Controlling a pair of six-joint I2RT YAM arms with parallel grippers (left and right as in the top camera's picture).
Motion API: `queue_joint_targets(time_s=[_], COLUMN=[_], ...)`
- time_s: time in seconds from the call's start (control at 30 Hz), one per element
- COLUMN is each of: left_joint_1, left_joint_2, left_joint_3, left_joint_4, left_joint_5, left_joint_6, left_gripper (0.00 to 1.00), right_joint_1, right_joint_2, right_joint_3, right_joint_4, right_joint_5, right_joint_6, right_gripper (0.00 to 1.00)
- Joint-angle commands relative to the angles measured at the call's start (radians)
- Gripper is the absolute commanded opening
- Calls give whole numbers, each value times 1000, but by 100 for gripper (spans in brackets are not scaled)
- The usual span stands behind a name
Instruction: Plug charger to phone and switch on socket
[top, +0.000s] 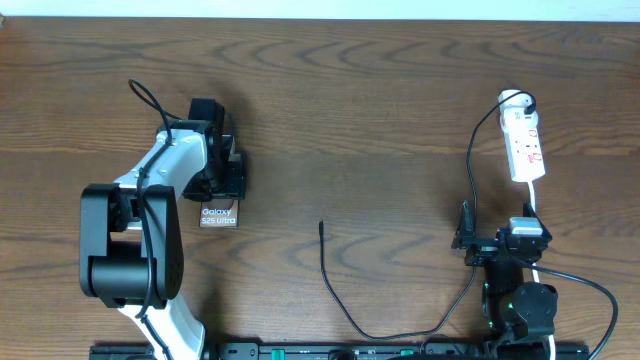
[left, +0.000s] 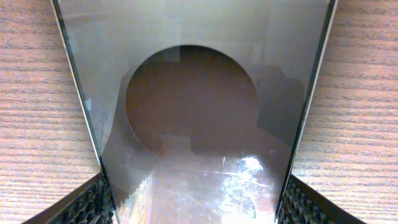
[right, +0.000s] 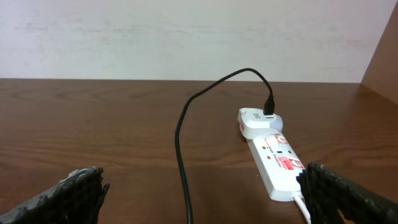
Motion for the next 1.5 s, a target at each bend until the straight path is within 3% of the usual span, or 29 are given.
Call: queue_joint_targets(time_s=[0.0,0.4,0.63,0.83,1.47], left_joint_1=[0,0,0,0,0], left_joint_2=[40,40,40,40,17], left_joint_3=[-45,-45,-45,-45,61], left_joint_4=[4,4,4,11,-34], left_joint_5=[21,21,21,21,21], left_joint_6=[6,6,6,6,6], left_gripper=[61,48,30,8,8], right_joint_1=[9,9,9,9,9], right_joint_2=[-1,-1,-1,-1,-1], right_joint_3=[-2,-3,-3,-2,-2], right_joint_4=[-2,-2,-2,-2,-2], right_joint_5=[-2,-2,-2,-2,-2], right_joint_6=[-8,-8,-8,-8,-8], right_gripper=[99,99,99,99,99])
